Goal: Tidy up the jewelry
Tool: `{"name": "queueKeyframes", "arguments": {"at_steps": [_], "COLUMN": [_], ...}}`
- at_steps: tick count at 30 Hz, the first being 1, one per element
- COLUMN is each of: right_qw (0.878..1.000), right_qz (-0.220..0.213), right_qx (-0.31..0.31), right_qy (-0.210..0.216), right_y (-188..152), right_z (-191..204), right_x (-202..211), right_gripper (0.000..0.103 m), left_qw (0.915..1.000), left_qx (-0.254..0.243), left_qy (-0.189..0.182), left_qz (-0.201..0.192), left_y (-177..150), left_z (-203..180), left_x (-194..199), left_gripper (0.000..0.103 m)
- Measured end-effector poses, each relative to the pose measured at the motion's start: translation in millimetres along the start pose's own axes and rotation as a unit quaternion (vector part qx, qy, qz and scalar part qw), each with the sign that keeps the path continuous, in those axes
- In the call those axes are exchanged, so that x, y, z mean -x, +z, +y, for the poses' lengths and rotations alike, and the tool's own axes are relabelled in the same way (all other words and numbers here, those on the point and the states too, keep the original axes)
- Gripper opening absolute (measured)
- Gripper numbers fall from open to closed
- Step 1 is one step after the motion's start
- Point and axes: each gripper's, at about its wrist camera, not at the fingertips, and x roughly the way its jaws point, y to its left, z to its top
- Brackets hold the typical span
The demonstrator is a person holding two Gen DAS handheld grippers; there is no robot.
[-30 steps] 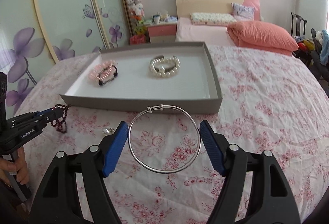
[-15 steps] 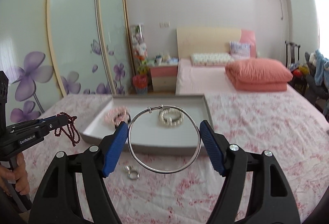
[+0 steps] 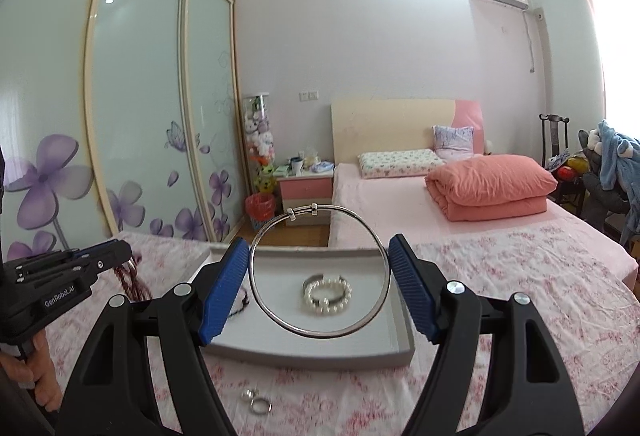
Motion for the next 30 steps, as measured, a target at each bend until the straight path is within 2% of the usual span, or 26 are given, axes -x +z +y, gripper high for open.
{"name": "queueKeyframes", "arguments": {"at_steps": [6, 9, 12, 16, 17, 19, 20, 23, 25, 28, 30], "right_qw": [1.000, 1.000, 0.999, 0.998, 0.998, 0.998, 0.997, 0.997, 0.997, 0.997, 0.997], "right_qz": [-0.004, 0.015, 0.041, 0.058, 0.060, 0.067, 0.070, 0.075, 0.075, 0.073, 0.073], "right_qx": [-0.006, -0.012, -0.023, -0.019, -0.016, -0.018, -0.019, -0.019, -0.018, -0.018, -0.021], "right_qy": [0.001, -0.001, 0.003, 0.005, 0.004, 0.007, 0.008, 0.012, 0.013, 0.013, 0.011], "right_y": [4, -3, -11, -22, -24, -28, -30, -30, -31, -29, -29], "right_z": [-3, 2, 0, -3, -3, -5, -4, -1, -1, -4, -8], "right_x": [-20, -45, -65, -70, -69, -69, -68, -68, -65, -60, -59], "right_gripper": [0.072, 0.072, 0.072, 0.072, 0.072, 0.072, 0.072, 0.072, 0.072, 0.072, 0.072], "left_qw": [1.0000, 0.9999, 0.9988, 0.9962, 0.9955, 0.9927, 0.9901, 0.9831, 0.9771, 0.9738, 0.9728], "left_qx": [-0.001, -0.004, 0.026, 0.034, 0.029, 0.019, 0.017, 0.009, -0.001, -0.014, -0.026], "left_qy": [0.002, -0.011, -0.014, -0.039, -0.040, -0.040, -0.036, -0.037, -0.036, -0.033, -0.015], "left_qz": [-0.007, 0.002, 0.038, 0.069, 0.081, 0.112, 0.134, 0.179, 0.210, 0.225, 0.230], "left_y": [9, 11, 14, 1, -7, -30, -45, -75, -88, -95, -97], "left_z": [-2, -4, 5, 22, 25, 28, 29, 27, 20, 12, 8], "left_x": [-18, -48, -74, -63, -60, -58, -60, -71, -84, -94, -102], "left_gripper": [0.003, 0.001, 0.001, 0.002, 0.004, 0.018, 0.030, 0.035, 0.042, 0.052, 0.060]}}
